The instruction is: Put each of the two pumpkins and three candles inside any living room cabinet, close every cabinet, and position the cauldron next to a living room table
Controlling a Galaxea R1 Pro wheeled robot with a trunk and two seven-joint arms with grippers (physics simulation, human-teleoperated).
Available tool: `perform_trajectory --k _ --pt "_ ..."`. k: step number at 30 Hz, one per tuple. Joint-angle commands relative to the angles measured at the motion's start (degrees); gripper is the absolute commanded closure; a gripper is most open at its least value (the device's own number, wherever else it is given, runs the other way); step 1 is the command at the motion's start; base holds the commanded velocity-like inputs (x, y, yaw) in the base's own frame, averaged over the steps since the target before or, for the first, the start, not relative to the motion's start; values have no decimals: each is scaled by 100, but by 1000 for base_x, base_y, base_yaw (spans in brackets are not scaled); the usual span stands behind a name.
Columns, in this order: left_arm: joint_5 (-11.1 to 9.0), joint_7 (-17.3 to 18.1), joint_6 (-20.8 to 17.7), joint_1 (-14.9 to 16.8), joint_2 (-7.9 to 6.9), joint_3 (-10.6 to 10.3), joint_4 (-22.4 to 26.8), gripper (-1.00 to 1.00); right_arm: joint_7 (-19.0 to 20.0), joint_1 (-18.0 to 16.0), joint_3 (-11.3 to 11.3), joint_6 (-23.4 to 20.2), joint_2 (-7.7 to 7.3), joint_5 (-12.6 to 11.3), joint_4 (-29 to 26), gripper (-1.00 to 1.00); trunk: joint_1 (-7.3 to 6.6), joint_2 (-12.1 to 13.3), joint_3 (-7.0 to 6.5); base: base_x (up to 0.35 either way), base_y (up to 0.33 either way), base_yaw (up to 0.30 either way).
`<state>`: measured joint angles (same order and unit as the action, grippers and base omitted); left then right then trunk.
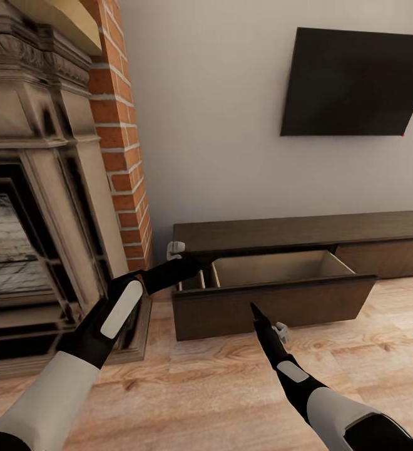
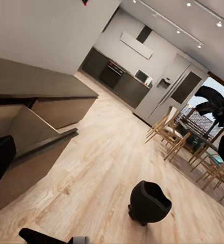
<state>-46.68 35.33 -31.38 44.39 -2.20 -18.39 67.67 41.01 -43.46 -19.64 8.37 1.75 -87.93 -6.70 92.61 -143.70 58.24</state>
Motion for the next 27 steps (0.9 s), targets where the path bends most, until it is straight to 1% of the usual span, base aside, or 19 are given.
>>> perform_trajectory --k 1,7,11,15,21,24,27 --pt "-54 -12 -43 3 -9 -7 -3 -100 13 -5 -48 39 0 -36 9 -100 -3 0 -17 0 0 0" --pt "-48 -29 -51 1 -37 -7 -48 -100 13 -5 -48 40 0 -39 11 -100 -19 8 -150 0 0 0" --pt "-44 -47 -46 4 -129 -7 -166 -100 13 -5 -48 41 0 -40 11 -100 -29 13 -239 0 0 0" --pt "-44 -77 -34 4 -228 -7 -377 -100 13 -5 -46 42 0 -44 11 -100 -40 18 -328 0 0 0" --pt "-17 -188 -18 6 -284 -13 -703 -100 13 -5 -46 42 0 -48 11 -100 -55 26 -460 0 0 0" --pt "113 -260 -12 7 -292 -15 -860 -100 13 -5 -47 42 0 -46 11 -100 -63 30 -527 0 0 0" --pt "295 -295 -6 8 -294 -15 -943 -100 13 -5 -48 42 0 -45 11 -100 -70 34 -593 0 0 0"
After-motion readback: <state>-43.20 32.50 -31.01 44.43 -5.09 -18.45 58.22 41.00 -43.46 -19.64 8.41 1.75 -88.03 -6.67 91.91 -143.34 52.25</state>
